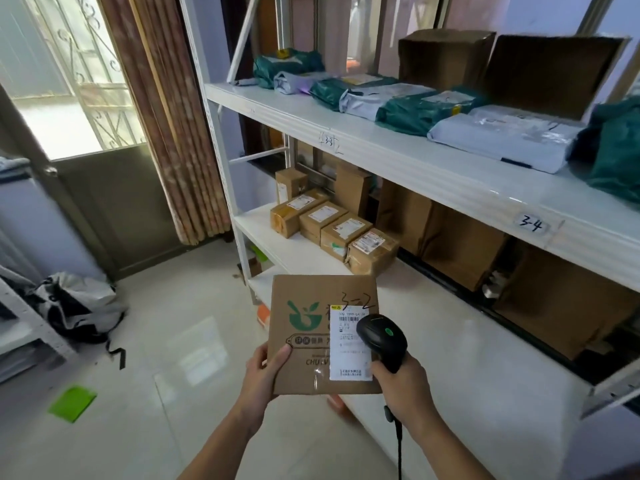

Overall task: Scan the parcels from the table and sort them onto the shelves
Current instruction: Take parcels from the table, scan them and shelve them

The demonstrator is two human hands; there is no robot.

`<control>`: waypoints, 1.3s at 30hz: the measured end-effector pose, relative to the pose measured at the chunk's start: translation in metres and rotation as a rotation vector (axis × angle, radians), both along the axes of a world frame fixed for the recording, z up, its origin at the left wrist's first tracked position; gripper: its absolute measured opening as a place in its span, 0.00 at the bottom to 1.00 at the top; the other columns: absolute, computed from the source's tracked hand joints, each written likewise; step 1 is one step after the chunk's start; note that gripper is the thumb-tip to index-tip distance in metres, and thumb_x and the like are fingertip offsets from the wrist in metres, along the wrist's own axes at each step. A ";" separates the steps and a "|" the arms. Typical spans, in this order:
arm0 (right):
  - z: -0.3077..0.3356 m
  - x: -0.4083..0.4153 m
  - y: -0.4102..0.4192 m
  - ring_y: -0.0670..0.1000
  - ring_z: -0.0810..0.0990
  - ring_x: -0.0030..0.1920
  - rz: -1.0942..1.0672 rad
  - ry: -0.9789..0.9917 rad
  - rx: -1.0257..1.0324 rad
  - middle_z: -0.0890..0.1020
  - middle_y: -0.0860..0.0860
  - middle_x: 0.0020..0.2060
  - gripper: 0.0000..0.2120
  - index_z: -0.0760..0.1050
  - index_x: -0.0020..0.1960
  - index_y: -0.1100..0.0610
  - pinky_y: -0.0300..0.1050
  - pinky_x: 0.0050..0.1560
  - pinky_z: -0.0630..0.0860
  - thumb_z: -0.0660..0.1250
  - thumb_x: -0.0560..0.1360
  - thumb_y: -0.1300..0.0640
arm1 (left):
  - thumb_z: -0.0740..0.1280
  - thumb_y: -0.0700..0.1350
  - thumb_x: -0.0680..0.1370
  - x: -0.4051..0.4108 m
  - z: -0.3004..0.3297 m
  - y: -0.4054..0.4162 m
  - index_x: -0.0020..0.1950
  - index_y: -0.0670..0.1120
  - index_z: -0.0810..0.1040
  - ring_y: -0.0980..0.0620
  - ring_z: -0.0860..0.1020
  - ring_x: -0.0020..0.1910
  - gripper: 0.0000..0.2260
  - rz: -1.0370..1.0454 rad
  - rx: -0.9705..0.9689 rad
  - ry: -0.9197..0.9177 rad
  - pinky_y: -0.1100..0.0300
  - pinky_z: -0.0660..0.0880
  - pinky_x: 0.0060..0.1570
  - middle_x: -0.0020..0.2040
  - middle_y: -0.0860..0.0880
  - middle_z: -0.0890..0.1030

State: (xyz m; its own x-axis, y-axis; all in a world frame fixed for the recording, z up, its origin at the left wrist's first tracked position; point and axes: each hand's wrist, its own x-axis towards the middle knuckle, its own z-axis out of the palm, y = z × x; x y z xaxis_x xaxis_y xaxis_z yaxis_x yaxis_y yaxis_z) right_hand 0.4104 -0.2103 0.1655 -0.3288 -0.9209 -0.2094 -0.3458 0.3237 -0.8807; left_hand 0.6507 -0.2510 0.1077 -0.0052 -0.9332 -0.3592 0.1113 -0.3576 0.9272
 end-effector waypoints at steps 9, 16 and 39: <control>-0.019 0.048 -0.104 0.42 0.77 0.35 -0.144 -0.028 0.023 0.80 0.48 0.37 0.02 0.77 0.49 0.58 0.27 0.24 0.69 0.69 0.77 0.62 | 0.67 0.53 0.83 0.033 -0.016 -0.136 0.67 0.54 0.80 0.49 0.87 0.54 0.13 -0.171 -0.021 -0.016 0.57 0.84 0.45 0.56 0.50 0.88; -0.038 0.055 -0.134 0.50 0.80 0.33 -0.468 -0.089 0.068 0.82 0.50 0.32 0.04 0.79 0.42 0.58 0.34 0.29 0.72 0.72 0.75 0.59 | 0.73 0.60 0.78 0.010 -0.050 -0.225 0.69 0.54 0.80 0.48 0.85 0.59 0.22 -0.378 0.048 -0.027 0.43 0.83 0.60 0.58 0.52 0.87; -0.107 -0.067 -0.207 0.48 0.79 0.45 -0.650 -0.161 0.302 0.82 0.49 0.46 0.08 0.76 0.55 0.51 0.36 0.34 0.71 0.65 0.77 0.58 | 0.73 0.52 0.80 -0.162 -0.150 -0.334 0.75 0.45 0.70 0.41 0.83 0.60 0.27 -0.744 0.192 -0.237 0.40 0.82 0.60 0.63 0.44 0.83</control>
State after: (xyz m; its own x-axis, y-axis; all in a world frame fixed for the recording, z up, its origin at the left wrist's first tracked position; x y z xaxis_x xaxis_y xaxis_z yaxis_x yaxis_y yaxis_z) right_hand 0.3439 -0.4168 0.0588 -0.7326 -0.4452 -0.5148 0.1247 0.6558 -0.7445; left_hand 0.4885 -0.5850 -0.0423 -0.5049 -0.6367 -0.5828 -0.4108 -0.4166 0.8110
